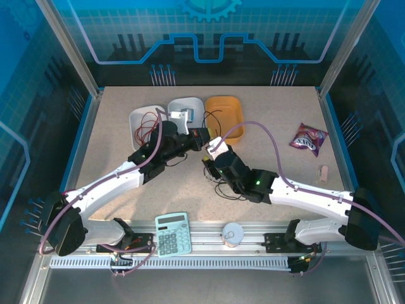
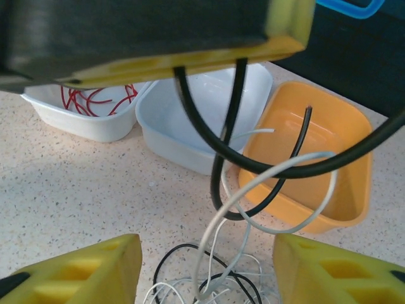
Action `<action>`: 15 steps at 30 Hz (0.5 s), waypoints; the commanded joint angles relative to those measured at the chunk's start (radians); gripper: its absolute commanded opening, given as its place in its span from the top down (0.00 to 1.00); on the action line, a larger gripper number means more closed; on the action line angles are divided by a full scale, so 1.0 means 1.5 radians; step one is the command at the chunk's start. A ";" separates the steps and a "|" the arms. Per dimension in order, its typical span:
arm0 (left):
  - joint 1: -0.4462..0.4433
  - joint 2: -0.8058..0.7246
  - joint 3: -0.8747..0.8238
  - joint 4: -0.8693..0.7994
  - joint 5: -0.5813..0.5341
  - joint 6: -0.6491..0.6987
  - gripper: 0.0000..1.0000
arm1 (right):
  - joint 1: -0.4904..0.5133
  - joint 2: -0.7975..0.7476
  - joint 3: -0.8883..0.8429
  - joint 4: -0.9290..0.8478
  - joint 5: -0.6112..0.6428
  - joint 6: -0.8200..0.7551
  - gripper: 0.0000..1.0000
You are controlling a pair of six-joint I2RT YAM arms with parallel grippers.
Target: Untangle the cables
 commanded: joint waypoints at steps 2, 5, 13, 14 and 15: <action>0.003 -0.021 -0.006 -0.011 0.011 0.008 1.00 | -0.028 -0.024 0.006 -0.008 -0.026 0.011 0.53; 0.003 -0.020 -0.005 -0.016 0.010 0.011 1.00 | -0.048 -0.051 -0.022 -0.007 -0.084 0.016 0.76; 0.005 -0.014 0.004 -0.024 -0.001 0.020 1.00 | -0.103 -0.144 -0.091 -0.042 -0.127 0.065 1.00; 0.005 -0.014 0.004 -0.026 -0.005 0.021 1.00 | -0.110 -0.157 -0.101 -0.043 -0.132 0.071 1.00; 0.004 -0.014 0.005 -0.028 -0.006 0.025 1.00 | -0.118 -0.168 -0.109 -0.044 -0.135 0.075 1.00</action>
